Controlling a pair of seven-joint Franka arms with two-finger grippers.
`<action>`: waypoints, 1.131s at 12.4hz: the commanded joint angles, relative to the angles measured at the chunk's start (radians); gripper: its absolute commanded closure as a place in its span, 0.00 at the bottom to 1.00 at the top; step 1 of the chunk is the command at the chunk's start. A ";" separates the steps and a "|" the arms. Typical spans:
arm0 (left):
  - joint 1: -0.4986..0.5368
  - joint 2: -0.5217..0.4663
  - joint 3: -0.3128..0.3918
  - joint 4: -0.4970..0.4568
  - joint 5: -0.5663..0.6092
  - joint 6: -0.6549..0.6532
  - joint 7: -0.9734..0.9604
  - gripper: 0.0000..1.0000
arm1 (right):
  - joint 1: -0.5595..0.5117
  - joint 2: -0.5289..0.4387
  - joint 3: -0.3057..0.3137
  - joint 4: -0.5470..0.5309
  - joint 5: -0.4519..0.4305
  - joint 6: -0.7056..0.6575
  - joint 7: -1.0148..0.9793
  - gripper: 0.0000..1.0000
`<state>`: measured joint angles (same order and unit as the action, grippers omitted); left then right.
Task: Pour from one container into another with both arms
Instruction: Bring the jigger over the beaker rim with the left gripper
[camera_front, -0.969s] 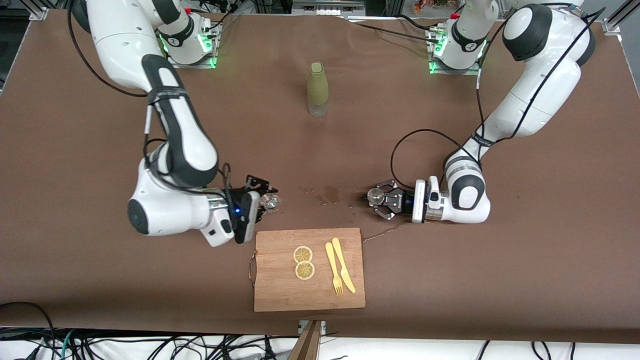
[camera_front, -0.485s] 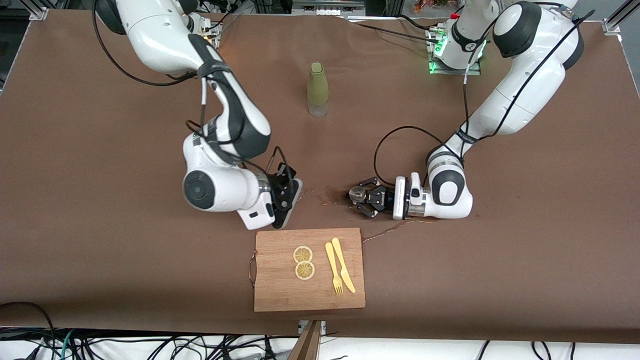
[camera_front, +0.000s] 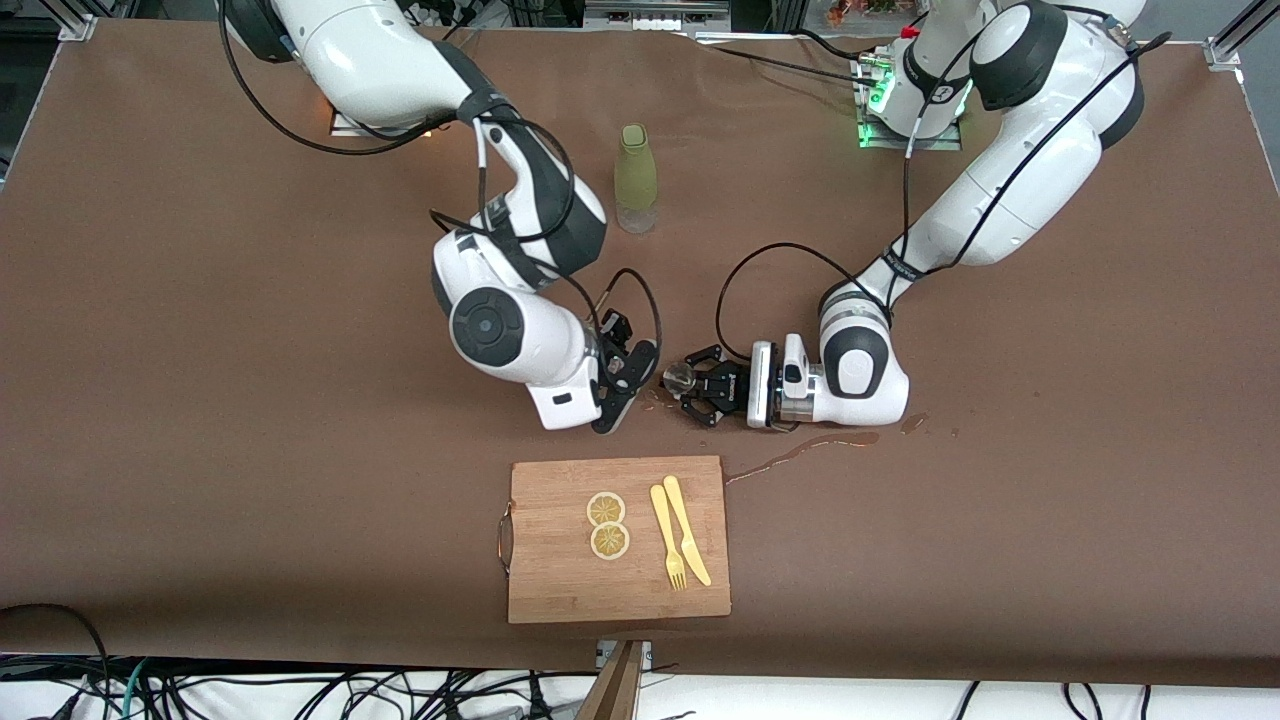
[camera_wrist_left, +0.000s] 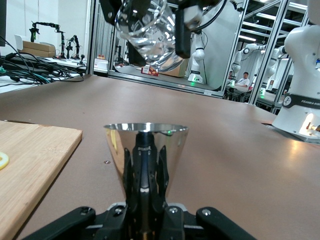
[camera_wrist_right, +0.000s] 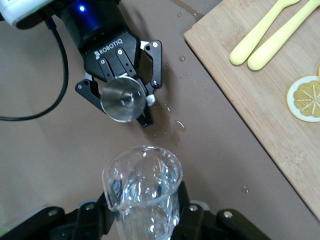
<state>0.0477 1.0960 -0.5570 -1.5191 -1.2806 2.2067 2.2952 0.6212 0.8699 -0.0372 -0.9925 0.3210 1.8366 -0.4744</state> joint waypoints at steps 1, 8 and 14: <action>-0.015 0.056 -0.020 0.074 -0.032 0.022 0.064 1.00 | 0.047 -0.003 -0.009 0.014 -0.092 0.001 0.094 1.00; -0.023 0.070 -0.041 0.080 -0.035 0.036 0.095 1.00 | 0.092 -0.003 -0.010 0.014 -0.157 0.013 0.168 1.00; -0.025 0.082 -0.057 0.080 -0.040 0.036 0.128 1.00 | 0.120 -0.002 -0.009 0.014 -0.218 0.013 0.178 1.00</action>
<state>0.0280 1.1566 -0.6002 -1.4669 -1.2807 2.2335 2.3770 0.7265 0.8699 -0.0397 -0.9921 0.1343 1.8539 -0.3187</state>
